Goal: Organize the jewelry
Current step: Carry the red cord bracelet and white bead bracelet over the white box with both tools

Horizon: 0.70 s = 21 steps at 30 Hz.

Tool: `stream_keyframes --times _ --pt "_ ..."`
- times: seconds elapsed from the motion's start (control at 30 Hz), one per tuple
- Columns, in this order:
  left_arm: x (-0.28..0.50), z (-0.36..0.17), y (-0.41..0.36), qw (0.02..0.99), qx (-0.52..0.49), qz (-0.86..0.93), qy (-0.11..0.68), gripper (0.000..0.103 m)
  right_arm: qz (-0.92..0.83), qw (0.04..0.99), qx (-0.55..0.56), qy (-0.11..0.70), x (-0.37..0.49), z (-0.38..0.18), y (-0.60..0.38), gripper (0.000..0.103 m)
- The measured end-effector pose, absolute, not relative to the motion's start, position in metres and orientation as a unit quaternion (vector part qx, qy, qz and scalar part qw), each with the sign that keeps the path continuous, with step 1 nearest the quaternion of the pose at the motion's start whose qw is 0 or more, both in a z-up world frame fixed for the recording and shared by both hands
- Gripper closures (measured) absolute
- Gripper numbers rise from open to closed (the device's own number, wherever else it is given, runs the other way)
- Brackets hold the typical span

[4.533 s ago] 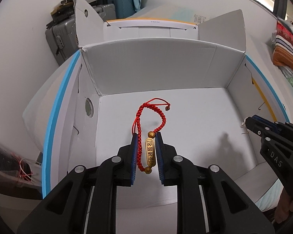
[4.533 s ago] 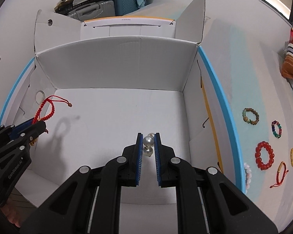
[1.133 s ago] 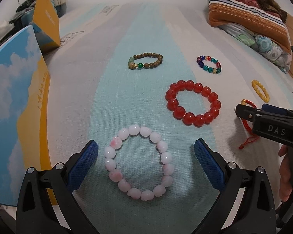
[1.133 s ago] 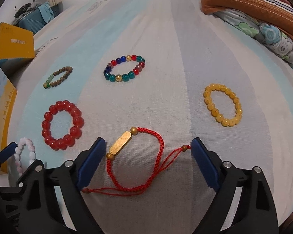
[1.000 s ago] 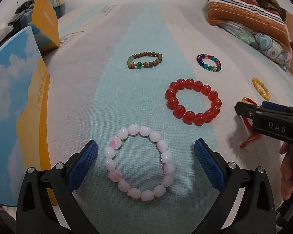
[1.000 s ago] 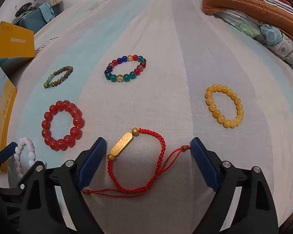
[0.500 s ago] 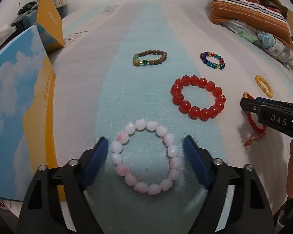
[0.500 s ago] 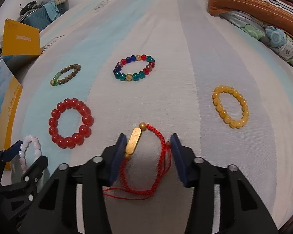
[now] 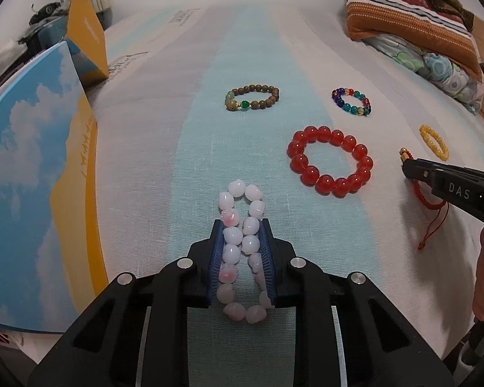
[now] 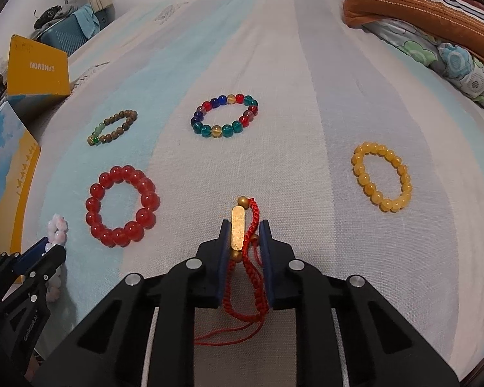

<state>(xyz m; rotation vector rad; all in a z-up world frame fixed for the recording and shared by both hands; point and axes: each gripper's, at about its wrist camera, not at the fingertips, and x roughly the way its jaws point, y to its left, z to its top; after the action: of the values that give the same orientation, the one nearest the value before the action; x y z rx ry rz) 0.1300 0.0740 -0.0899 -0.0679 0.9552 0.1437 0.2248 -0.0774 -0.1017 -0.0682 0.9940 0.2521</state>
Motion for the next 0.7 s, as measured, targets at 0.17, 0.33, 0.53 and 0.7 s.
stream_keyframes --times 0.17,0.33,0.53,0.7 --pt "0.129 -0.088 0.073 0.887 -0.034 0.067 0.455 0.081 0.121 0.875 -0.027 0.467 0.224 -0.097 -0.081 0.086" --pt "0.126 -0.084 0.072 0.89 -0.036 0.063 0.45 0.081 0.122 0.88 -0.018 0.459 0.222 -0.091 -0.085 0.086" --pt "0.124 -0.08 0.072 0.893 -0.037 0.063 0.444 0.081 0.122 0.881 -0.015 0.456 0.222 -0.089 -0.087 0.086" --pt "0.121 -0.075 0.07 0.895 -0.034 0.061 0.44 0.081 0.124 0.883 -0.016 0.453 0.22 -0.086 -0.086 0.086"
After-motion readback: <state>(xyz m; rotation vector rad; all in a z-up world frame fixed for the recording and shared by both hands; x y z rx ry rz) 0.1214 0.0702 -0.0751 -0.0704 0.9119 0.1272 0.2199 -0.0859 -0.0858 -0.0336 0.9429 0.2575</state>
